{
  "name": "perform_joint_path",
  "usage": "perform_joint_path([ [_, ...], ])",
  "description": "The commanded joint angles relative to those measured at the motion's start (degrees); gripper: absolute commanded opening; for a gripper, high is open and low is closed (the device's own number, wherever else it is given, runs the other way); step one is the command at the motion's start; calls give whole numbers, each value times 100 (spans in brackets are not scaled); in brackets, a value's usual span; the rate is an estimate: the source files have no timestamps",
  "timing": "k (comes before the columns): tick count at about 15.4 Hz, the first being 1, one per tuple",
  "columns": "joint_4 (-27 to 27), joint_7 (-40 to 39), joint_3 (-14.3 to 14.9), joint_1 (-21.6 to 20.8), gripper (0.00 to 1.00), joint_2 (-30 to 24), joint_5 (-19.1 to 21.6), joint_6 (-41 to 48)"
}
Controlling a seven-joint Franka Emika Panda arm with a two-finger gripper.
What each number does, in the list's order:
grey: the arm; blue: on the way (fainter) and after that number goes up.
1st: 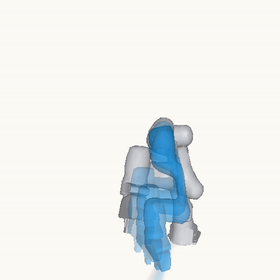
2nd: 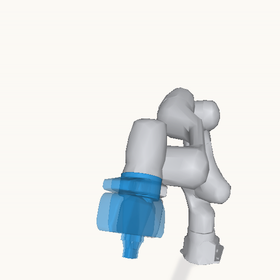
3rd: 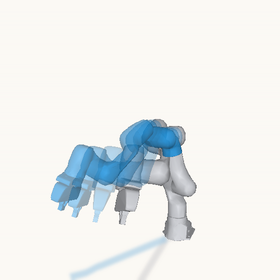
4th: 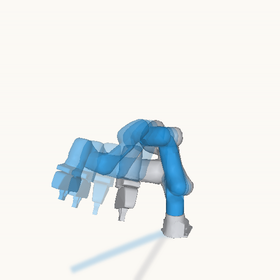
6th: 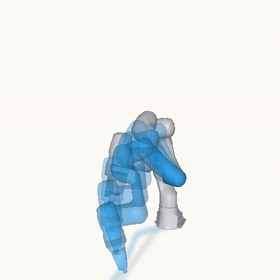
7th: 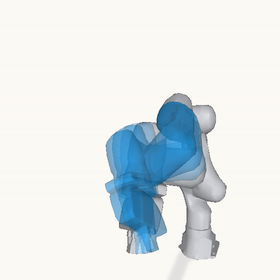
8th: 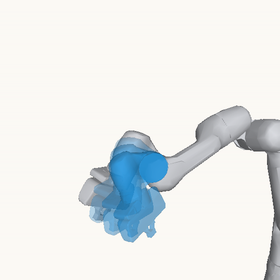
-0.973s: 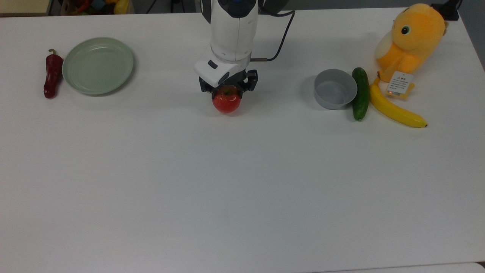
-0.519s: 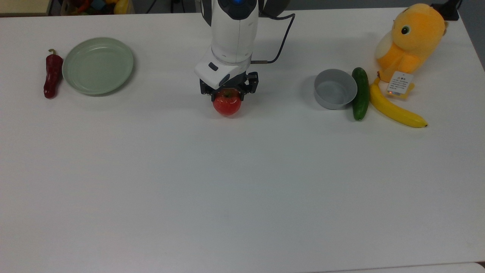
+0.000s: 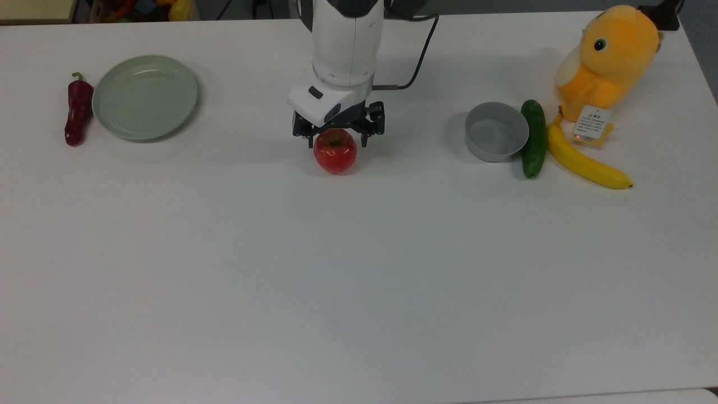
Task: Red apple placed in the center of the desktop
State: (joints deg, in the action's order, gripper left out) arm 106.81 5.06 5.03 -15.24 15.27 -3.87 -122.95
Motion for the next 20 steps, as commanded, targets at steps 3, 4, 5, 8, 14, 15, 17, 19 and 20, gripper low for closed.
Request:
perform_joint_path([
  [3,33,21,15,-23,100,-726,-52,25],
  [4,24,30,15,-23,100,-849,-44,156],
  [5,-19,-4,15,3,100,-1033,9,288],
  [8,-448,-13,-72,230,100,-1430,394,1052],
  [14,-1022,-163,-108,671,100,-1448,599,1934],
  [15,-1074,-180,-38,688,100,-1404,581,1916],
  [17,-1206,-233,76,759,100,-1360,589,1907],
  [19,-1206,-285,147,768,100,-1386,615,1959],
  [20,-1197,-286,156,759,100,-1386,624,1959],
])
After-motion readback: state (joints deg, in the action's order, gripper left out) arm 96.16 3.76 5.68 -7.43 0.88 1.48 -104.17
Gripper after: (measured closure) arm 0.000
